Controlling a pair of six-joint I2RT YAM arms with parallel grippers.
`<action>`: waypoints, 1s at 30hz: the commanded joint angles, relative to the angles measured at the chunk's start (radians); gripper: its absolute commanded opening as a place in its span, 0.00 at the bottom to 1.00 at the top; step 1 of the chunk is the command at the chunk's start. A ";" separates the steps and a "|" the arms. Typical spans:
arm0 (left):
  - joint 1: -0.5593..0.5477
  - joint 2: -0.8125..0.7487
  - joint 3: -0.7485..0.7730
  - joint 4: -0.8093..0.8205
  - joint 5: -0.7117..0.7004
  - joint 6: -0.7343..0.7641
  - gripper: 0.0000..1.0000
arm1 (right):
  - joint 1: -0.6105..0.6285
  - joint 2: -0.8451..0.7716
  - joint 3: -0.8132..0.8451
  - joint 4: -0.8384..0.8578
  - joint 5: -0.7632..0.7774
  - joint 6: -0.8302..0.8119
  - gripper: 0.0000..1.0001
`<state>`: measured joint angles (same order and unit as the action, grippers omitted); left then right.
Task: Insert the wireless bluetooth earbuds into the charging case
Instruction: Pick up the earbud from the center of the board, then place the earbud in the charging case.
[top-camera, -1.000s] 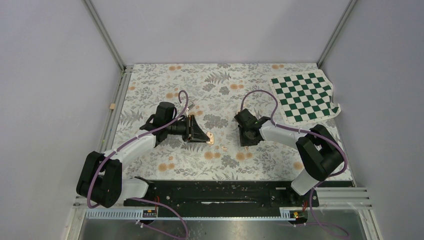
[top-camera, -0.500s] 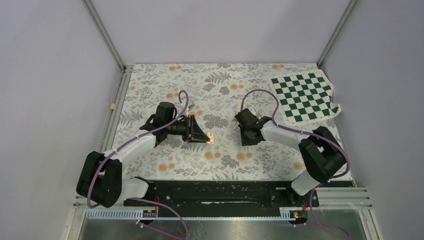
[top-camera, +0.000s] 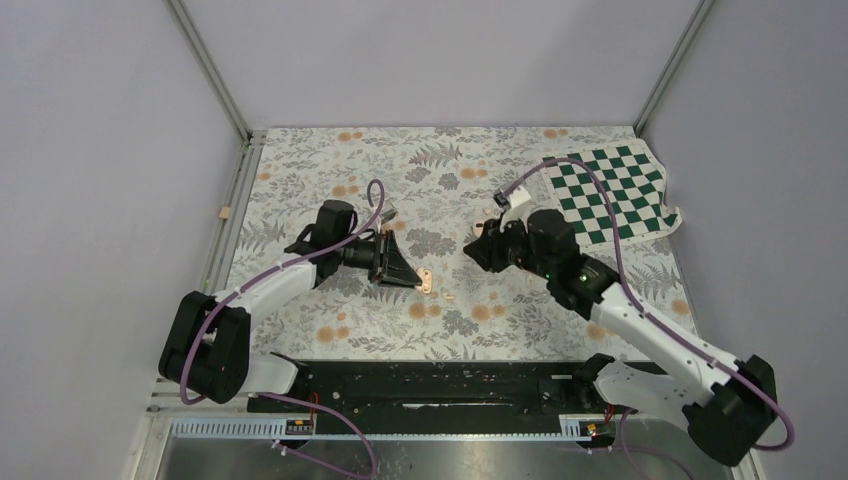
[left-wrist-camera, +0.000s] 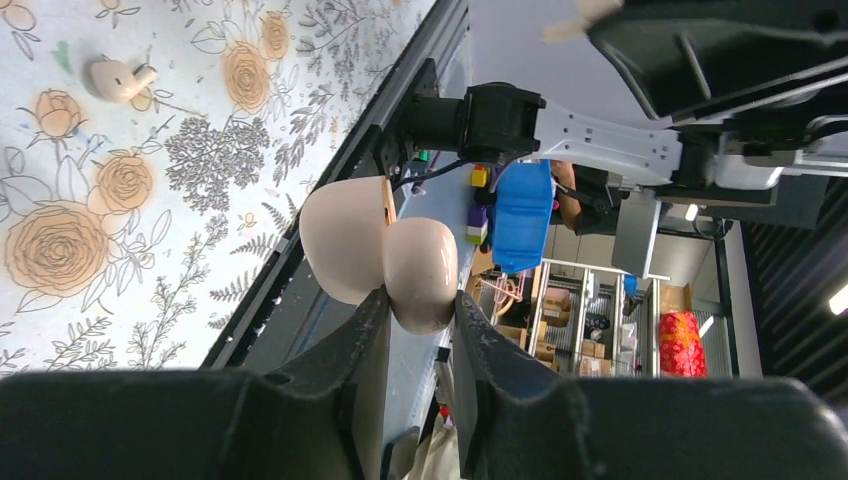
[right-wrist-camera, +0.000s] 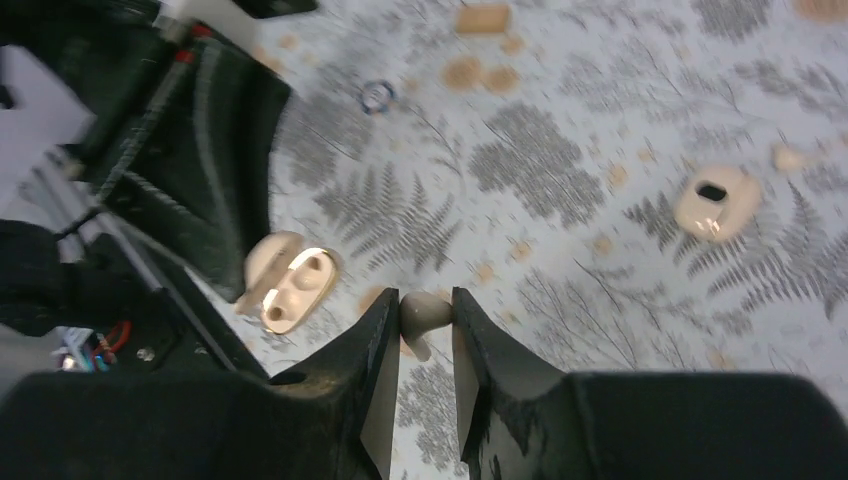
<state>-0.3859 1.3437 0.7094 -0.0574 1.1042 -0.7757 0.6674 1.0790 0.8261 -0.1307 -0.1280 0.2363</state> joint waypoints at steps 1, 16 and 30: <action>-0.002 -0.005 0.052 0.049 0.093 -0.033 0.00 | -0.001 -0.115 -0.126 0.369 -0.188 -0.020 0.03; -0.005 -0.023 -0.018 0.679 0.105 -0.536 0.00 | 0.049 -0.119 -0.174 0.705 -0.138 0.142 0.02; -0.004 0.002 -0.056 0.900 0.102 -0.693 0.00 | 0.103 -0.023 -0.138 0.736 -0.128 0.115 0.02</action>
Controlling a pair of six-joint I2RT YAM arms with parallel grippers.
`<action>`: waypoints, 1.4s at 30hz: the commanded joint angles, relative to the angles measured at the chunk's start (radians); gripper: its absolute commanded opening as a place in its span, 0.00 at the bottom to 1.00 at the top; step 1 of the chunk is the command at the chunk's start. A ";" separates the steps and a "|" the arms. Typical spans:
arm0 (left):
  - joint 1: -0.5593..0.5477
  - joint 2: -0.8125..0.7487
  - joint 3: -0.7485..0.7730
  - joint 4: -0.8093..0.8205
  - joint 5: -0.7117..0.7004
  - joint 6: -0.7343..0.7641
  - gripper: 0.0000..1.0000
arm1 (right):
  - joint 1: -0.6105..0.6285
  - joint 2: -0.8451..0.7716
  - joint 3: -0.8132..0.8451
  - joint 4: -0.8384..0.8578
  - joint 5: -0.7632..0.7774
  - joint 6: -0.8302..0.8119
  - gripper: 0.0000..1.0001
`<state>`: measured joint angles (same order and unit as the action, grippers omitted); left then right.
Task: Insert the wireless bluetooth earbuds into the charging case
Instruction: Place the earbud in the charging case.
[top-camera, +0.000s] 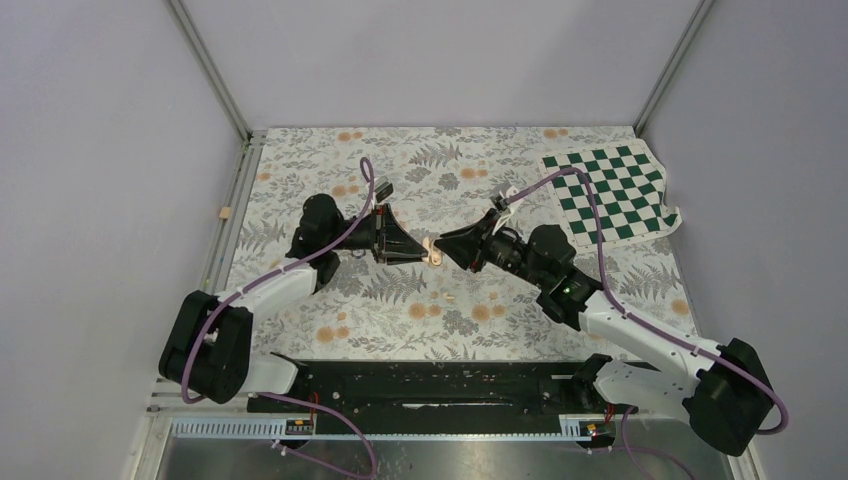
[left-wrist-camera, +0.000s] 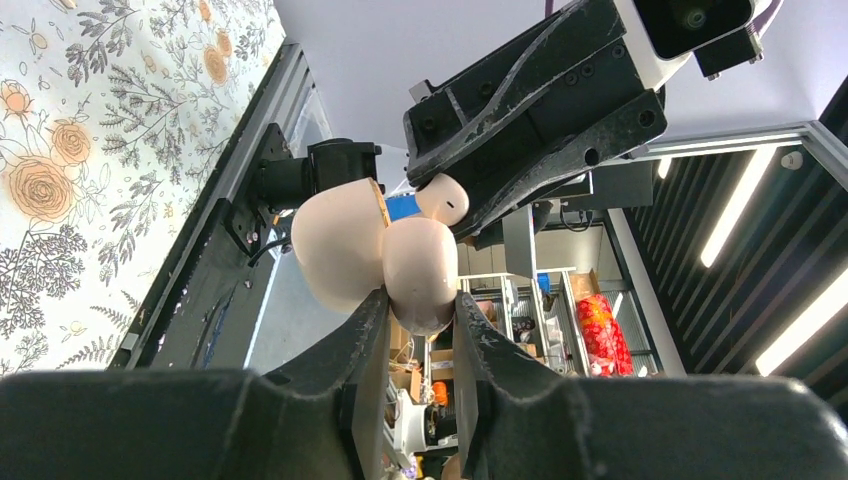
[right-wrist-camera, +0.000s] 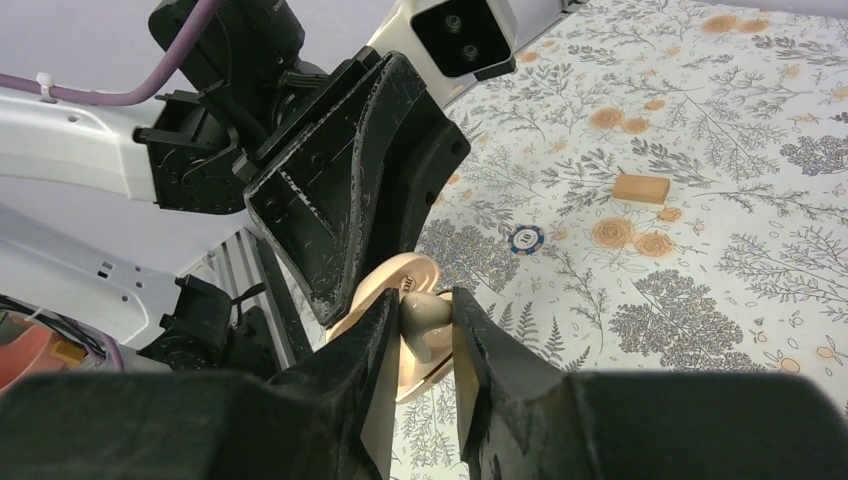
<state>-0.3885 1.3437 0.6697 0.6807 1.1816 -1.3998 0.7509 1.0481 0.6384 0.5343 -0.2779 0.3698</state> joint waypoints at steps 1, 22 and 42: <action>-0.002 0.003 -0.020 0.178 0.025 -0.080 0.00 | 0.020 0.009 0.049 0.072 0.029 -0.020 0.02; -0.002 0.060 -0.052 0.411 0.035 -0.227 0.00 | 0.021 0.033 0.054 0.129 0.112 -0.064 0.02; -0.002 0.100 -0.074 0.583 0.038 -0.339 0.00 | 0.022 0.067 0.057 0.136 0.112 -0.063 0.03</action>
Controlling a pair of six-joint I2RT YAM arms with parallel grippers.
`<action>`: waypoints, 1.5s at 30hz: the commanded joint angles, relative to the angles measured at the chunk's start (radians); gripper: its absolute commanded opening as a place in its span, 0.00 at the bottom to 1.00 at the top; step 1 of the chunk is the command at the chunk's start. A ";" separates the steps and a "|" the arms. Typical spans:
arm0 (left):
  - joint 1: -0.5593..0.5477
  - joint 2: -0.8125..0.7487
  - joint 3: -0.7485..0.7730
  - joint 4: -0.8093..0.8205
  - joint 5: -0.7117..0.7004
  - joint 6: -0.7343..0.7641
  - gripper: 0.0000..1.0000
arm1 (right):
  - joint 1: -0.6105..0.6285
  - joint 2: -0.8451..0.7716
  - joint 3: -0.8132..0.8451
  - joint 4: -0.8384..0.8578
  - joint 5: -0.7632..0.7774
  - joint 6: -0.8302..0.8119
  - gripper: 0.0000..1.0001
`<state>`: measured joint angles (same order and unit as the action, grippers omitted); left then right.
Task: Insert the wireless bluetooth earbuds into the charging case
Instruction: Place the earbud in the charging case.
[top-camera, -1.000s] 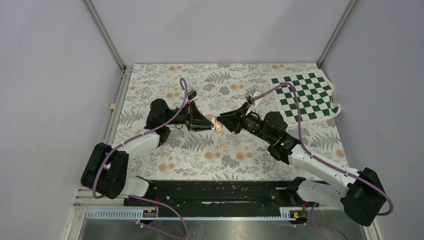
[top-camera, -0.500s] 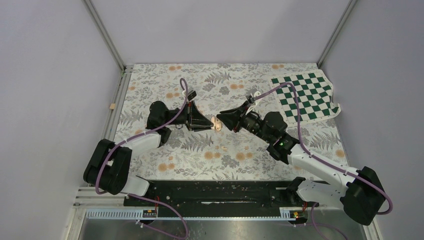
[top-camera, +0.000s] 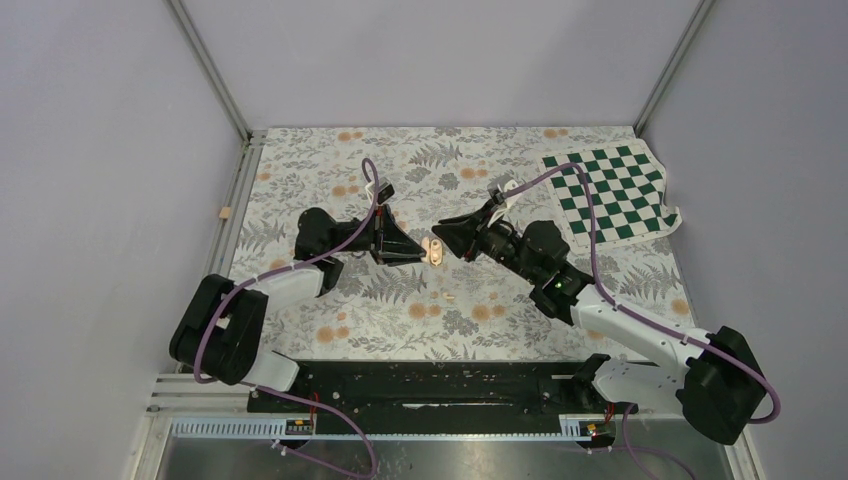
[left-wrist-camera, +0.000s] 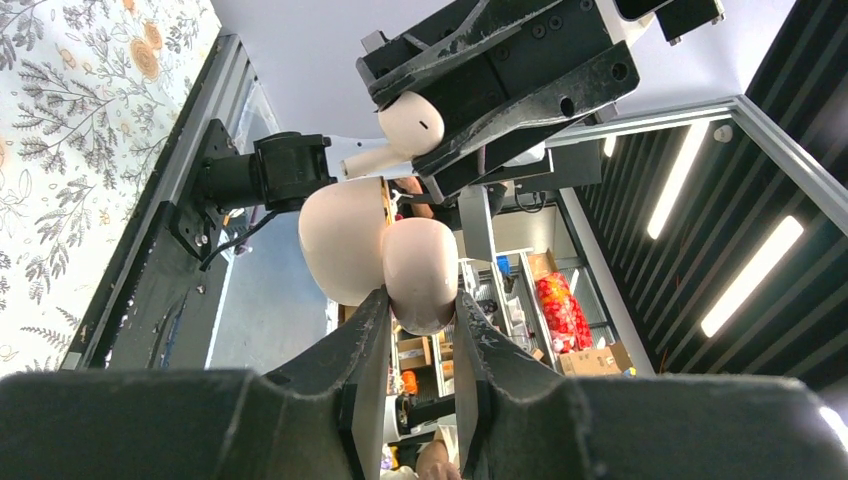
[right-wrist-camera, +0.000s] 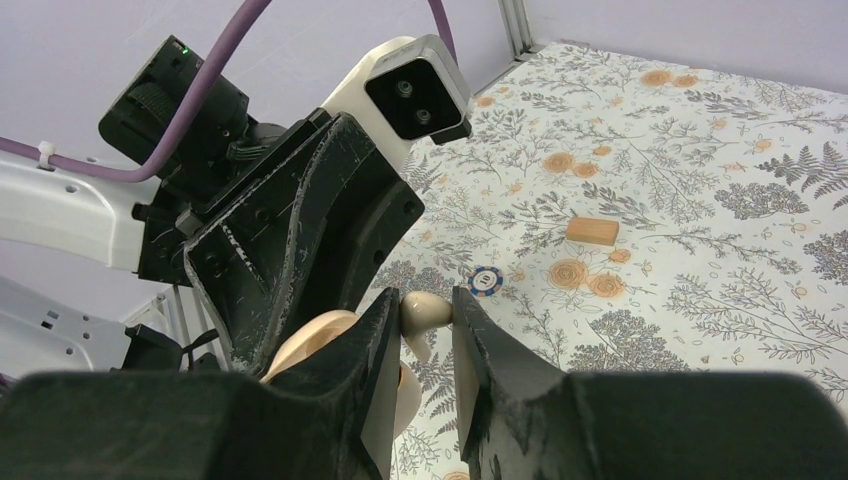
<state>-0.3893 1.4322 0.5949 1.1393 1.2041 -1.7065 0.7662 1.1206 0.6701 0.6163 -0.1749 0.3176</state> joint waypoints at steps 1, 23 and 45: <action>-0.001 0.016 0.000 0.130 0.016 -0.036 0.00 | 0.007 -0.009 0.020 0.060 0.010 -0.010 0.03; -0.001 0.042 0.004 0.159 0.005 -0.062 0.00 | 0.025 -0.066 -0.022 0.054 -0.003 -0.003 0.03; -0.001 0.043 0.009 0.190 0.001 -0.085 0.00 | 0.048 -0.033 -0.023 0.032 0.005 -0.085 0.04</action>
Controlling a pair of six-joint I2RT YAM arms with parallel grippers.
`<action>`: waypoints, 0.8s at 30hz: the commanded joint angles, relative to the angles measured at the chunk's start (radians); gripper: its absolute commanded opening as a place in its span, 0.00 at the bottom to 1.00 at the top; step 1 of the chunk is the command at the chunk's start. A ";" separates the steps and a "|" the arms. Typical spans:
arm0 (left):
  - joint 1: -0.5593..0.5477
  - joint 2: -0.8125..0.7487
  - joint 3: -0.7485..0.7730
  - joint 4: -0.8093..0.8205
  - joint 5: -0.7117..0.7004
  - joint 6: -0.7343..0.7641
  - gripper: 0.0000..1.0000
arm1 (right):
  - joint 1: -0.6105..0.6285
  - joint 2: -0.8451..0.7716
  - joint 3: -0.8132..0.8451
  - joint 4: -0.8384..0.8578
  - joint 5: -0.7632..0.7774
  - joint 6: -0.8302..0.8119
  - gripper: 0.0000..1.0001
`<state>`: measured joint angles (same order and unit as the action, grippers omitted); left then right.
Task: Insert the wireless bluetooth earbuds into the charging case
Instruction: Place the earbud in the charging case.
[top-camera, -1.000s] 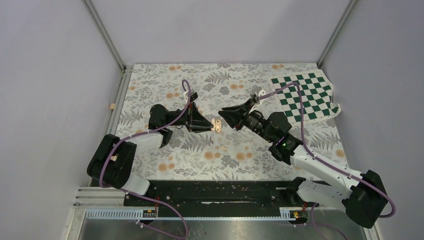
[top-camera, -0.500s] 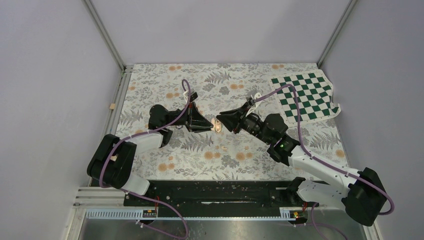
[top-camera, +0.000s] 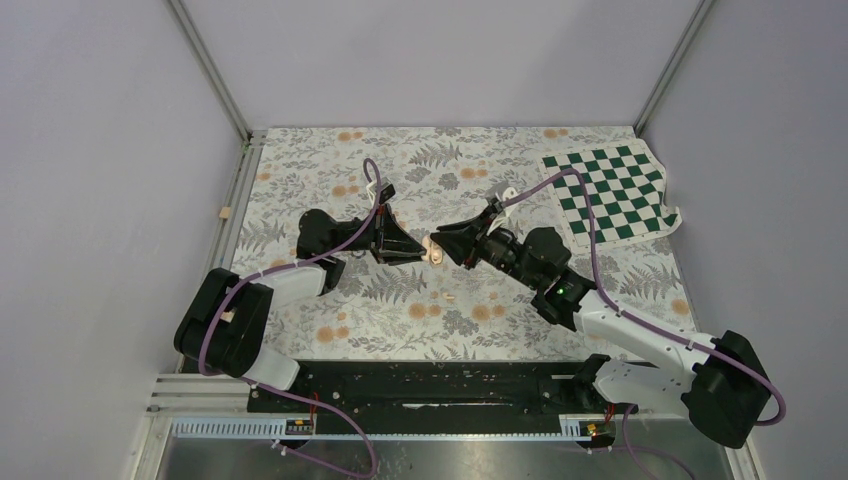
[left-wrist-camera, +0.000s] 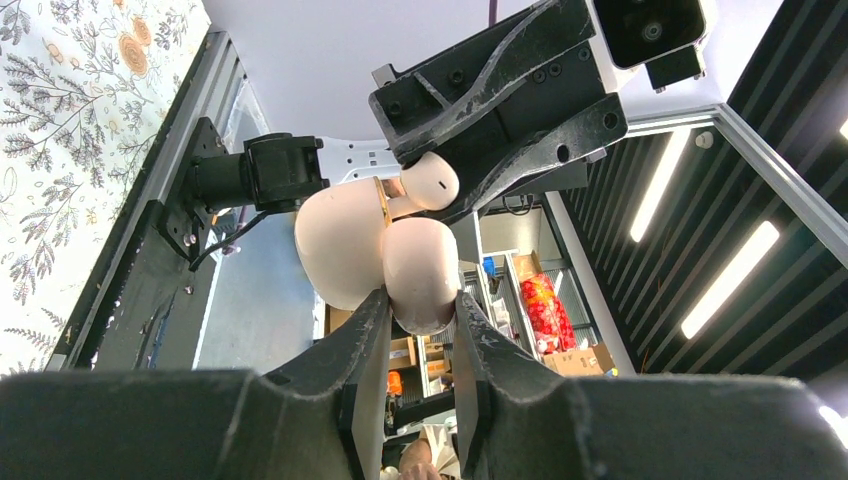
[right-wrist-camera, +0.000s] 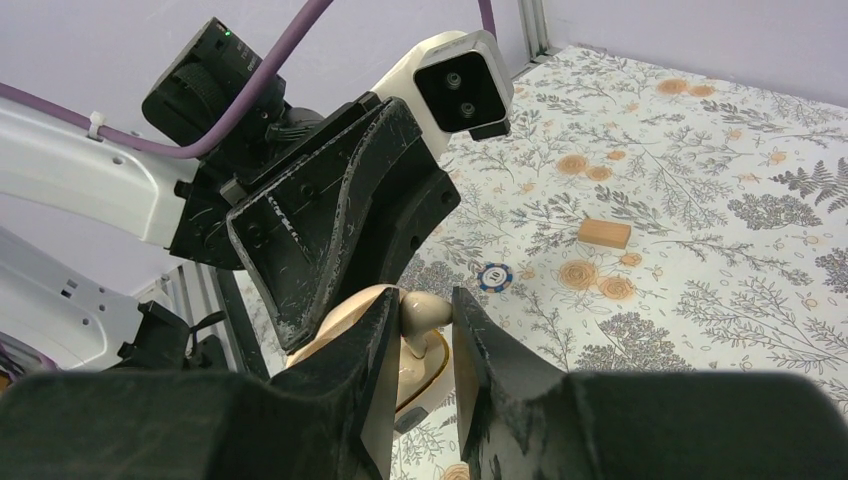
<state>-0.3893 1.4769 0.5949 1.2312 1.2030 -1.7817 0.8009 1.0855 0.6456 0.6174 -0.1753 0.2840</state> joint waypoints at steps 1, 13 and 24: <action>-0.002 -0.001 0.010 0.103 0.001 -0.014 0.00 | 0.014 -0.001 -0.003 0.032 0.003 -0.052 0.04; -0.001 0.008 0.010 0.124 0.002 -0.027 0.00 | 0.014 -0.028 -0.011 0.024 -0.015 -0.011 0.30; -0.002 0.021 -0.006 0.137 0.001 -0.025 0.00 | 0.014 -0.080 0.040 -0.011 -0.014 -0.021 0.54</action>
<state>-0.3908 1.4918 0.5949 1.2903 1.2034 -1.8084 0.8059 1.0309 0.6380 0.5846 -0.1833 0.2726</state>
